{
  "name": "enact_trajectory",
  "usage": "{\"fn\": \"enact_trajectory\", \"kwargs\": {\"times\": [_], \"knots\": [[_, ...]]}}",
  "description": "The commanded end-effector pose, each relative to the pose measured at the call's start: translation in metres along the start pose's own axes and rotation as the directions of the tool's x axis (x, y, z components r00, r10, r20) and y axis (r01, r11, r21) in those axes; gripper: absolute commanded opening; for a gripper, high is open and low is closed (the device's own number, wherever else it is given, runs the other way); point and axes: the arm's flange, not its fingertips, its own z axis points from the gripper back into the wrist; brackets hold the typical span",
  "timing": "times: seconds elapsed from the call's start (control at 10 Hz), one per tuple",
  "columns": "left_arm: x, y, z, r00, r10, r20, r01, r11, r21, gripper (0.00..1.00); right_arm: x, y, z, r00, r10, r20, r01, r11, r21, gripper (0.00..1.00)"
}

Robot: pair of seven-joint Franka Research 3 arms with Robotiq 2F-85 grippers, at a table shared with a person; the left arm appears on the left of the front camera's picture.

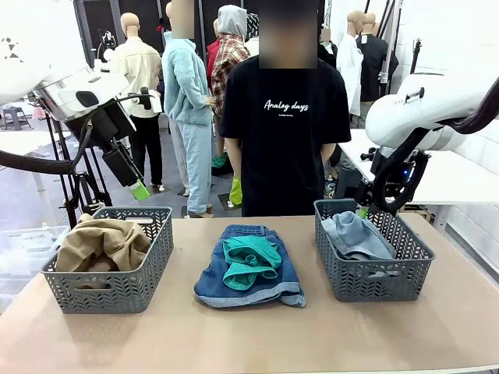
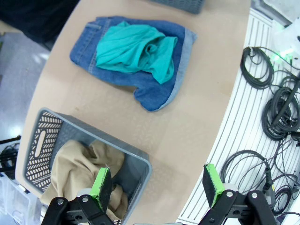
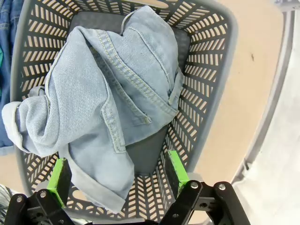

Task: Sort the tops and bottoms.
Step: Lift clothes from the center of the table with your left hand.

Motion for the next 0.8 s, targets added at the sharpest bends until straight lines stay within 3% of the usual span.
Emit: {"fn": "enact_trajectory", "kwargs": {"times": [0.0,0.4,0.7], "knots": [[0.000,0.000,0.002,1.000,-0.002,-0.013,0.002,1.000,0.001,1.00,0.001,-0.001,0.000,1.000,0.013,0.008,-0.013,1.000,-0.002,1.00],[0.000,0.000,0.002,1.000,-0.002,-0.013,0.002,1.000,0.001,1.00,0.000,0.000,0.000,1.000,0.000,0.000,0.000,1.000,0.000,1.00],[0.000,0.000,0.002,1.000,-0.002,-0.013,0.002,1.000,0.001,1.00,-0.032,0.029,0.035,0.970,0.237,0.047,-0.230,0.964,-0.133,1.00]]}}
